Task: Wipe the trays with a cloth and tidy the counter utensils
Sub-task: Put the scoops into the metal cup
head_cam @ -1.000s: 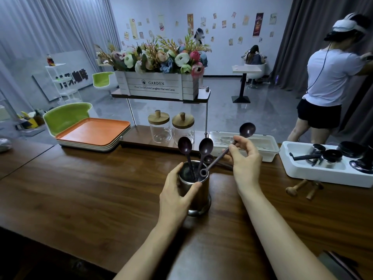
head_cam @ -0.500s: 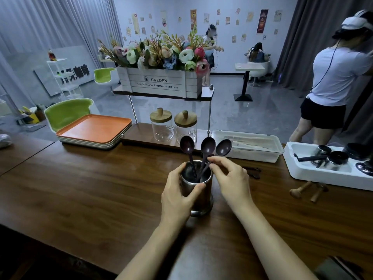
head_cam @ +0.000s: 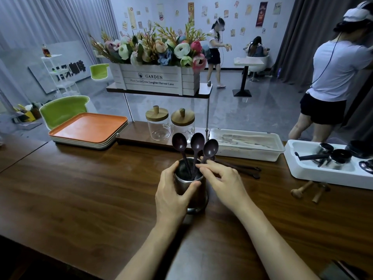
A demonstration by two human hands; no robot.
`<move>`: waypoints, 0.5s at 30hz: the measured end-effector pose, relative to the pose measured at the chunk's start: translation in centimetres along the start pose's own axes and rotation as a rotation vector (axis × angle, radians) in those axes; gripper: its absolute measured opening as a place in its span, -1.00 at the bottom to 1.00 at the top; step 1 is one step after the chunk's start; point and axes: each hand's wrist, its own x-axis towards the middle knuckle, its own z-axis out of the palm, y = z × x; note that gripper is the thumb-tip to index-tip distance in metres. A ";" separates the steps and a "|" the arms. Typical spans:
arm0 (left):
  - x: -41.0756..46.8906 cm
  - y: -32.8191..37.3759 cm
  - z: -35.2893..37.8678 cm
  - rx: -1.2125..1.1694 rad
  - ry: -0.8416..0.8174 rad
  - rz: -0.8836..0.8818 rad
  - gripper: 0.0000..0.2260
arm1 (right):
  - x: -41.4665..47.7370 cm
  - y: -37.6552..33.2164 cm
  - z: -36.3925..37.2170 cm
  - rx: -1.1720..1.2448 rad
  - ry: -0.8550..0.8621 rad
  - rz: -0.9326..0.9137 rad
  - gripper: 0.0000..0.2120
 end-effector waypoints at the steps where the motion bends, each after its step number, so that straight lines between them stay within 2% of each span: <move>1: 0.1 -0.1 0.0 0.006 0.014 -0.005 -0.33 | 0.0 0.4 0.1 0.075 -0.003 0.020 -0.77; 4: 0.5 -0.2 0.0 0.018 0.028 -0.008 -0.34 | 0.0 2.1 -0.1 0.194 0.065 0.056 -0.77; 7: 0.5 -0.4 0.0 0.015 0.023 -0.017 -0.33 | 0.3 4.4 -0.3 0.172 0.114 0.127 -0.79; 10: 0.6 -0.5 -0.1 0.024 0.024 -0.017 -0.33 | 1.5 6.8 -1.0 0.004 0.169 0.198 -0.80; 15: 0.7 -0.3 -0.1 0.047 0.014 -0.018 -0.32 | 4.0 9.6 -1.5 -0.369 0.128 0.225 -0.74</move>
